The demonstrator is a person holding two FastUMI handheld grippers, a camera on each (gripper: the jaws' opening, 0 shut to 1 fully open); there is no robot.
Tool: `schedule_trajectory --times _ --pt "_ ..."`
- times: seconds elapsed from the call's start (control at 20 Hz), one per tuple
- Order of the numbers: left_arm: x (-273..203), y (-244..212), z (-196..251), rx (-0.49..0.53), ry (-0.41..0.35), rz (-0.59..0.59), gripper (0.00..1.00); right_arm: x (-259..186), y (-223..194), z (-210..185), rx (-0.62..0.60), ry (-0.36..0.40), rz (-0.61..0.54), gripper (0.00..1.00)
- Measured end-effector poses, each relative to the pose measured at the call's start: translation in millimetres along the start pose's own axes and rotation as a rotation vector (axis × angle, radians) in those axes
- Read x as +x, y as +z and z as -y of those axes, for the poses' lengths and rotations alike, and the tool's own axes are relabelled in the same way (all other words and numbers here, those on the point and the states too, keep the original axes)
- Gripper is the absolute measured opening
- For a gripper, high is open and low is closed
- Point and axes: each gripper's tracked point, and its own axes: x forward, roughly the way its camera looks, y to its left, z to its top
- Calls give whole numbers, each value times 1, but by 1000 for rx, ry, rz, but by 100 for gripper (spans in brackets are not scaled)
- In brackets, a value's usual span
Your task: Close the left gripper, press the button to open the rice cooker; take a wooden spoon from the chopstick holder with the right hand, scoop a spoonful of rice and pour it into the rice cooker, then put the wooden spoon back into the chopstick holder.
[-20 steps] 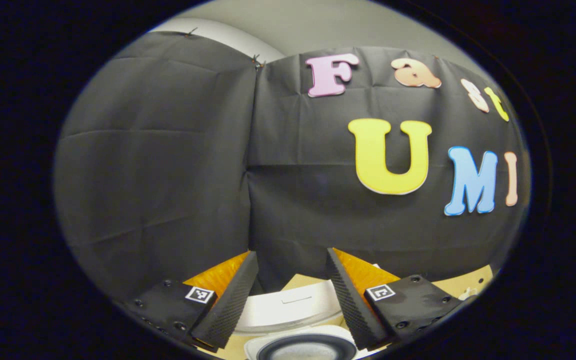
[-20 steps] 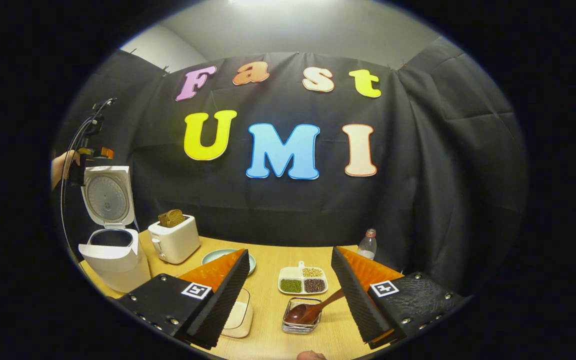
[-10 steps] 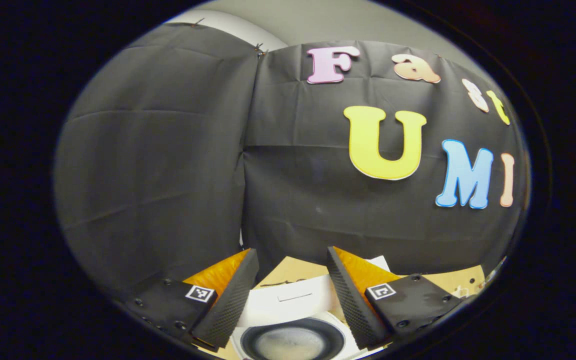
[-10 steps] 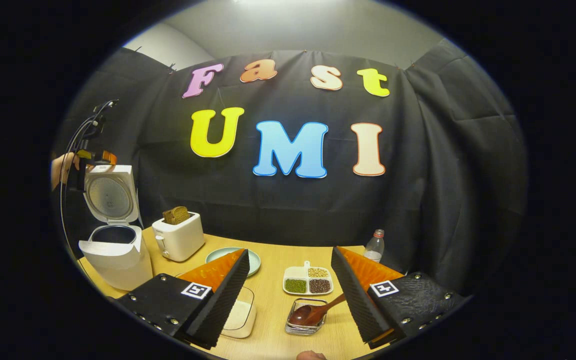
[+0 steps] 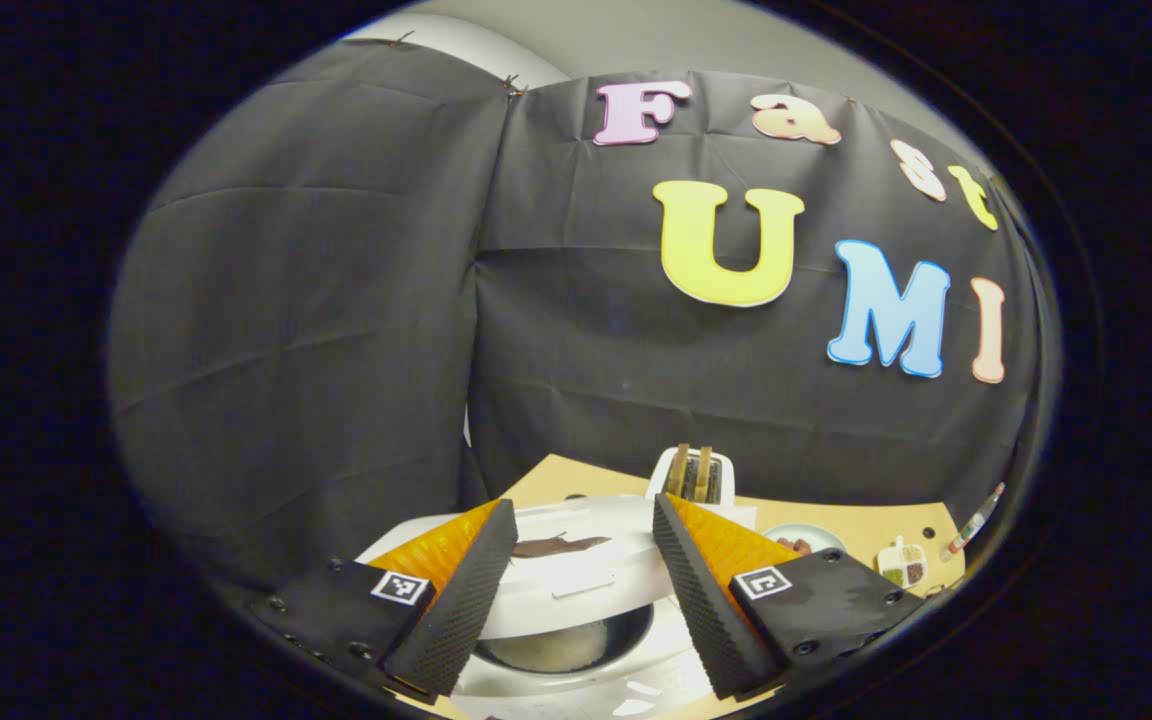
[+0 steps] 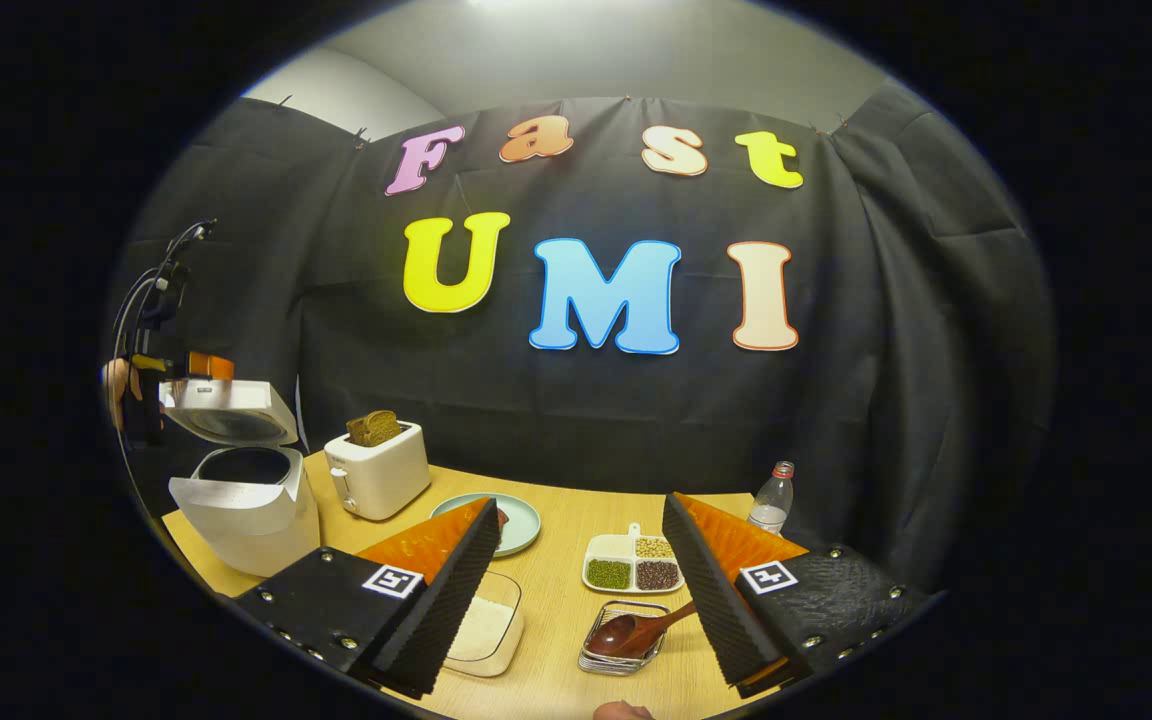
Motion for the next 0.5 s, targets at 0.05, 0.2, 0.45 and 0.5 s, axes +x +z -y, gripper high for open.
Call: schedule_trajectory --times 0.05,0.2,0.45,0.5 --pt "-4 -10 3 -4 -1 -9 95 0 -1 -1 -2 7 -2 100" --pt "-12 -48 7 -28 5 -51 92 -1 -4 -6 -7 22 -7 100" --pt "-14 -92 8 0 17 -102 95 -2 -13 -5 -8 26 -27 100" --pt "-12 -100 9 12 20 -114 95 -3 -13 -4 -4 24 -28 100"
